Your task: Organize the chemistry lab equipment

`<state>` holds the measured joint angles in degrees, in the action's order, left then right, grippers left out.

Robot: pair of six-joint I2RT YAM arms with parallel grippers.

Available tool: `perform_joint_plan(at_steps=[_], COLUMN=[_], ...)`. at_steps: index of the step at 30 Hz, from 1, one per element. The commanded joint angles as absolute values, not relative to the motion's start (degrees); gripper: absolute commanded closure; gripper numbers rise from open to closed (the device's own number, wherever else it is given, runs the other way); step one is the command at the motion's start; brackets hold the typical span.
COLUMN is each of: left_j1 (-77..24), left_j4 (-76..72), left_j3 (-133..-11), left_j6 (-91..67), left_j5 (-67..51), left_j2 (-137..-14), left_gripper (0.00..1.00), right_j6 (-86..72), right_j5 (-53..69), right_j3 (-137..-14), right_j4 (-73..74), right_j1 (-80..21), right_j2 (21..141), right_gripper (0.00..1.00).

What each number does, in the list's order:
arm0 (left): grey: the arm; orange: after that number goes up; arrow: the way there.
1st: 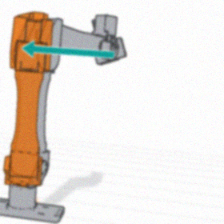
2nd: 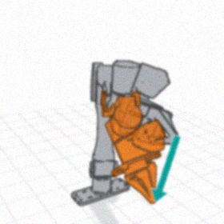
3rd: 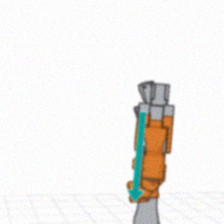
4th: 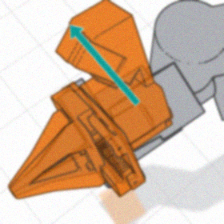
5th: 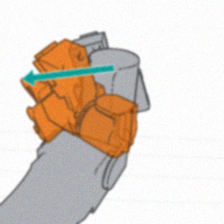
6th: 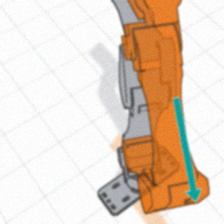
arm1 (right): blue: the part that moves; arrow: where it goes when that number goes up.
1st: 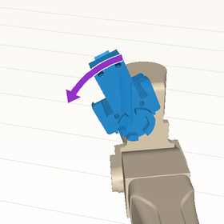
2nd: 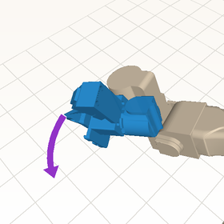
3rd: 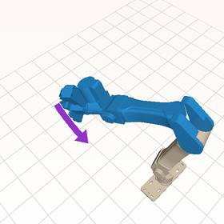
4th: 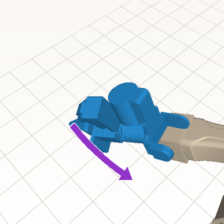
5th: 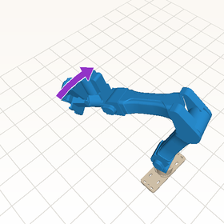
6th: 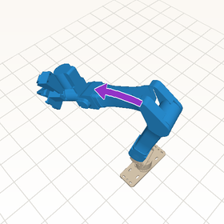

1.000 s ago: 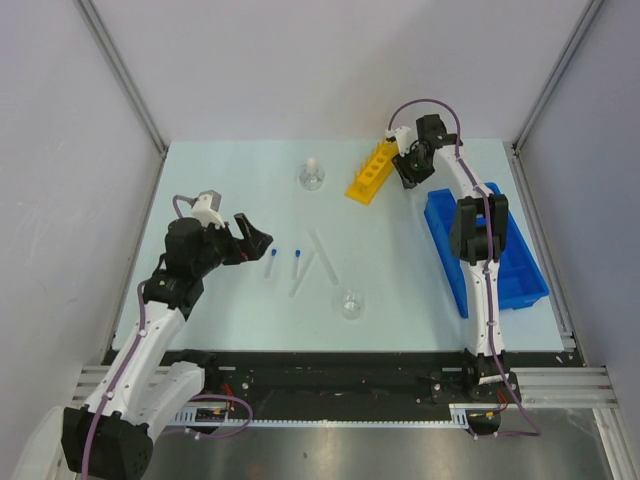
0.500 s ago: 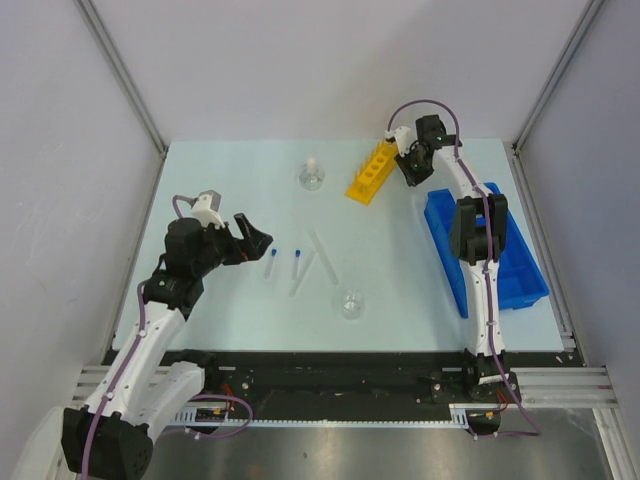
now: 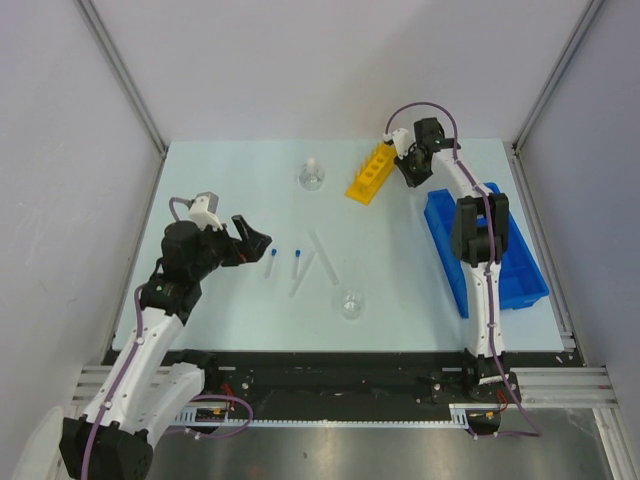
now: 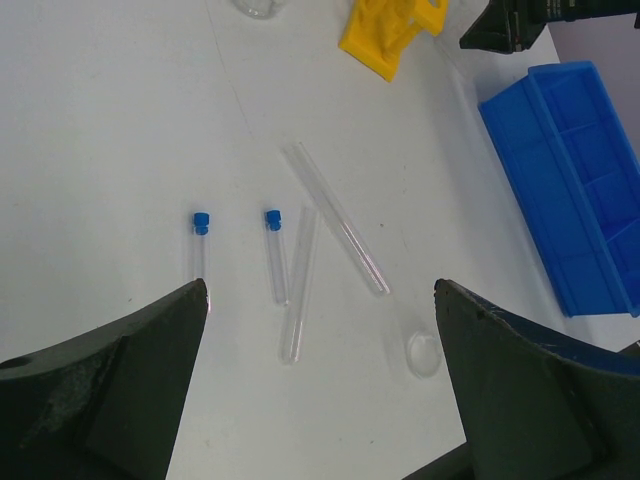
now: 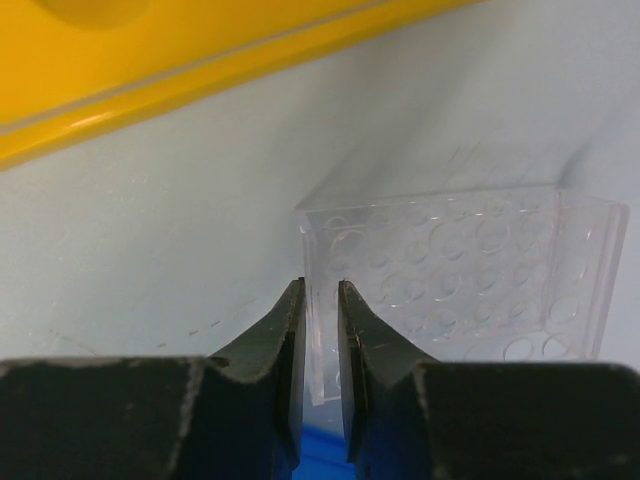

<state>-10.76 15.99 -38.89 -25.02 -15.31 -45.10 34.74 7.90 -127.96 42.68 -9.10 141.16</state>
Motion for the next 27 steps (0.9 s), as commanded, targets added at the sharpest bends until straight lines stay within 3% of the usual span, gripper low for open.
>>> perform_joint_plan(at_steps=[1, 20, 27], left_j1=[-11.0, -11.0, -11.0], left_j4=[15.8, 17.6, 17.8], left_j3=[-38.4, -36.4, -35.5], left_j6=[-25.0, -26.0, -26.5], left_j5=[-16.3, -17.8, -18.7], left_j2=[-43.7, -38.6, -37.2], left_gripper=[0.00, 0.00, 0.00], right_j6=[34.8, 34.6, 38.0], right_j5=[8.2, 10.4, 13.7], right_j3=[-122.4, -84.7, -80.6], right_j4=[43.6, 35.8, 38.5], right_j1=[-10.2, -22.9, -30.8], right_j2=[136.3, 111.4, 107.2], right_gripper=[0.86, 0.86, 0.85])
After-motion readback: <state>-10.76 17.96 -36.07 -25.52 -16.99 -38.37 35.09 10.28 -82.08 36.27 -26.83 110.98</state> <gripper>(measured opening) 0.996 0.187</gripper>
